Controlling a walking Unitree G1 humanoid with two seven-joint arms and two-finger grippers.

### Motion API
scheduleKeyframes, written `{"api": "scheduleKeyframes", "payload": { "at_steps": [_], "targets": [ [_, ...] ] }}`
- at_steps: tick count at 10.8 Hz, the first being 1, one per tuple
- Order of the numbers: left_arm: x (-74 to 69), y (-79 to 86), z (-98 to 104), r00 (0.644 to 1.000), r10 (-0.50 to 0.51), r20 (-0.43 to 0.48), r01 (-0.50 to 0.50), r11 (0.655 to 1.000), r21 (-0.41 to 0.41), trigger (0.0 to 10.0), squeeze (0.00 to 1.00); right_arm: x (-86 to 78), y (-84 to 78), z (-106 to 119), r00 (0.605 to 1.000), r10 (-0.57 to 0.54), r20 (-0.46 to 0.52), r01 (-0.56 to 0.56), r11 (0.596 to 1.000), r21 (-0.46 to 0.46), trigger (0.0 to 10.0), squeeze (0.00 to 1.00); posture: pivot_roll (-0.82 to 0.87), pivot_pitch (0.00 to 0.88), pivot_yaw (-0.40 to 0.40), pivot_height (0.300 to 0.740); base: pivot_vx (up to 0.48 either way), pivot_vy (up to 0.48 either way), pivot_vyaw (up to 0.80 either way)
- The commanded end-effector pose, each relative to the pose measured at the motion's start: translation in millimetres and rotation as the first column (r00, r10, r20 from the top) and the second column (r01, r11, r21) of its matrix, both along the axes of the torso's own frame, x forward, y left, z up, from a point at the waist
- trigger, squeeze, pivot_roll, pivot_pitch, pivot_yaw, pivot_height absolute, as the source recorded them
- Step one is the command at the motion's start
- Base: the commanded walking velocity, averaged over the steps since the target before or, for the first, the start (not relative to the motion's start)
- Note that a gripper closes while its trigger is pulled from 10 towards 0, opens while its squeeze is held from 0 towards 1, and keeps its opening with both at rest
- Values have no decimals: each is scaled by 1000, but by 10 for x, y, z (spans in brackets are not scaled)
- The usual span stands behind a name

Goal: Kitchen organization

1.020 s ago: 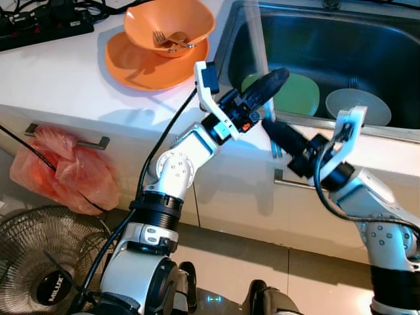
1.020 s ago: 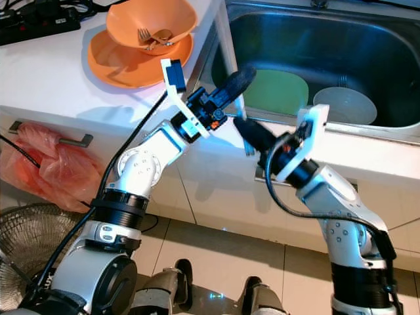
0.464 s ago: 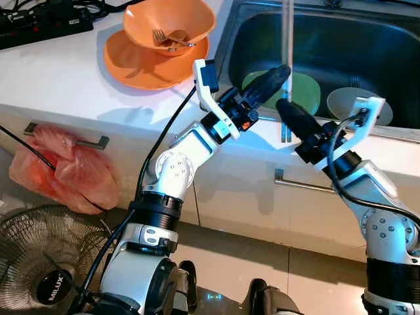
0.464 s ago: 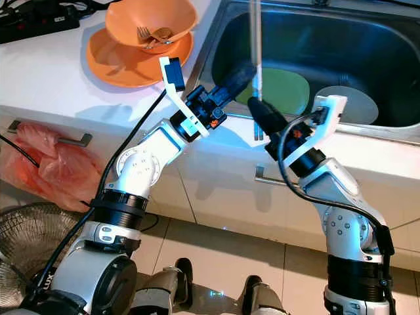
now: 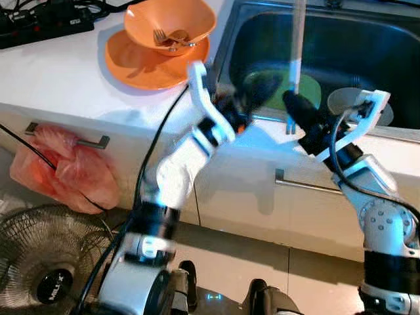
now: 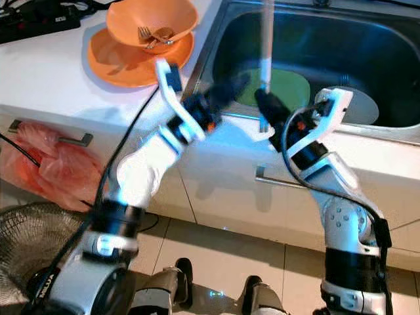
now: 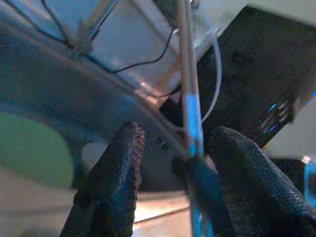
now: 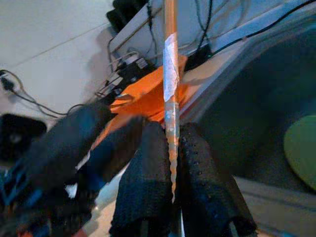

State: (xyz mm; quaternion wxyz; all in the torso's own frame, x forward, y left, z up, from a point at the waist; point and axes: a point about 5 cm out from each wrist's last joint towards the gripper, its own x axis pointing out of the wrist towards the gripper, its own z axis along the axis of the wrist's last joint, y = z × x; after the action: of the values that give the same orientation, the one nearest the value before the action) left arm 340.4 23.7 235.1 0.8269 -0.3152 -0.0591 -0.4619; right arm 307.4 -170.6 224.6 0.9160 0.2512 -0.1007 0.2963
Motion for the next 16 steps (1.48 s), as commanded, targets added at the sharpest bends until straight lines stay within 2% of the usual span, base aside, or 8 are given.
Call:
{"api": "scheduleKeyframes", "payload": {
  "at_steps": [1,2,4,5,9,10,11,16],
  "targets": [
    [-37,25,83,998,42,56,-44,999,32,10000,0,30,-53,31,999,-52,10,52,999,6,0,0,60,213,27,740,0,0,0],
    [-19,84,83,990,106,93,-115,988,101,10000,0,75,-70,34,996,-89,7,89,996,5,0,0,64,214,27,740,0,0,0],
    [-35,146,86,975,160,153,-185,968,167,10000,0,125,-65,41,993,-117,1,117,993,17,0,0,71,211,27,740,0,0,0],
    [-45,193,73,948,215,236,-274,926,258,10000,0,163,-66,63,989,-148,7,148,989,10,0,0,71,210,27,740,0,0,0],
    [-5,367,-56,902,294,317,-410,813,414,10000,0,310,-126,32,965,-262,-18,262,965,-33,0,0,75,209,32,740,0,0,0],
    [-9,485,-131,897,301,324,-425,788,445,10000,0,361,-130,-9,954,-299,-25,296,952,-73,8824,0,78,206,33,740,0,0,0],
    [-23,520,-147,895,304,327,-430,785,446,10000,0,389,-109,-41,953,-301,-35,297,951,-83,10000,0,83,200,34,740,0,0,0],
    [-119,438,-237,922,237,306,-365,798,480,10000,0,656,-167,112,937,-347,29,347,921,-178,10000,0,79,181,30,740,0,0,0]
  ]
}}
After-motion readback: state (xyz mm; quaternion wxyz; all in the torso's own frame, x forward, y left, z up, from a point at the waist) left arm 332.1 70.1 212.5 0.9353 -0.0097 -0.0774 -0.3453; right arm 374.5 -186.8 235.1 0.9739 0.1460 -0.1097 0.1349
